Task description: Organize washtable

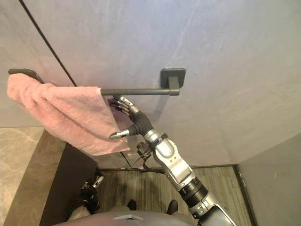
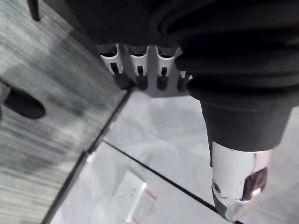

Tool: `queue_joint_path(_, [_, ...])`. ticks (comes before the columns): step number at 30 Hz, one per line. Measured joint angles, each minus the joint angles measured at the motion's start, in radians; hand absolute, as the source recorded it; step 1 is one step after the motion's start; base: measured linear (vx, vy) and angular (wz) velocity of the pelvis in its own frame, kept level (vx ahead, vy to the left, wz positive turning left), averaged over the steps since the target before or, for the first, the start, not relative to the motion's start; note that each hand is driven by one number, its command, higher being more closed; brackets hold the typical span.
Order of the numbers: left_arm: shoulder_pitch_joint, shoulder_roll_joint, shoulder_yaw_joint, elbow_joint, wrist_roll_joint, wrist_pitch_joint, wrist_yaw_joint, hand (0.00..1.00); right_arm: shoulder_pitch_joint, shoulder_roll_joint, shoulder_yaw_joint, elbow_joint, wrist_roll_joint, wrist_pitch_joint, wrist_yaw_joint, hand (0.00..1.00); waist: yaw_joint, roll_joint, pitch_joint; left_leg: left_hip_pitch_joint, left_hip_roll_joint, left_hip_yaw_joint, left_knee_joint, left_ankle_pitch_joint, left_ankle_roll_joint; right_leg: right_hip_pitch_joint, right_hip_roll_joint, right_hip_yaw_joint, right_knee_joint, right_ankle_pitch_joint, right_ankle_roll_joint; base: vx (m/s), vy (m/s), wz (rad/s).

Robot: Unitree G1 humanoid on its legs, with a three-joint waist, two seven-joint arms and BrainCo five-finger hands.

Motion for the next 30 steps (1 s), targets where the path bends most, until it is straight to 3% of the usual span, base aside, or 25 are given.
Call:
queue_joint_path(14, [0.042,-0.028,-0.043,-0.212,-0.07,-0.005,0.01,0.0,-0.114,0.053,0.049,0.224,-0.002,0.021,-0.03,0.0,0.022,-0.009,0.001,-0.028,0.001,-0.032,0.004,0.003,-0.002,-0.007,0.001,-0.026,0.0,0.001,-0.002,-0.01,-0.004,0.06])
queue_joint_path(15, [0.042,-0.032,-0.043,-0.228,-0.081,-0.005,0.01,0.0,-0.119,0.06,0.05,0.241,-0.002,0.026,-0.03,1.0,0.023,-0.011,0.002,-0.03,0.001,-0.035,0.004,0.004,-0.003,-0.007,0.001,-0.029,0.0,0.001,-0.002,0.0,-0.014,0.15])
queue_joint_path(18, [0.038,-0.042,-0.049,-0.286,-0.1,-0.011,0.009,0.0,-0.145,0.07,0.053,0.312,-0.003,0.044,-0.03,1.0,0.046,-0.02,0.012,-0.032,0.002,-0.043,0.004,0.005,-0.004,-0.007,0.003,-0.032,0.0,0.001,-0.003,0.0,-0.01,0.05])
queue_joint_path(21, [0.037,-0.041,-0.049,-0.323,-0.128,-0.014,0.01,0.0,-0.193,0.083,0.05,0.398,-0.005,0.059,-0.032,1.0,0.049,-0.022,0.018,-0.037,0.0,-0.053,0.004,0.008,-0.004,-0.007,0.001,-0.042,0.0,0.001,-0.003,0.0,0.0,0.1])
queue_joint_path(30, [0.034,-0.043,-0.077,-0.442,-0.165,-0.024,0.021,0.0,-0.213,0.094,0.022,0.407,-0.015,0.07,-0.057,1.0,0.068,-0.021,0.021,-0.055,-0.001,-0.075,0.014,0.013,-0.005,-0.009,0.0,-0.059,0.0,-0.001,-0.004,0.01,-0.001,0.08])
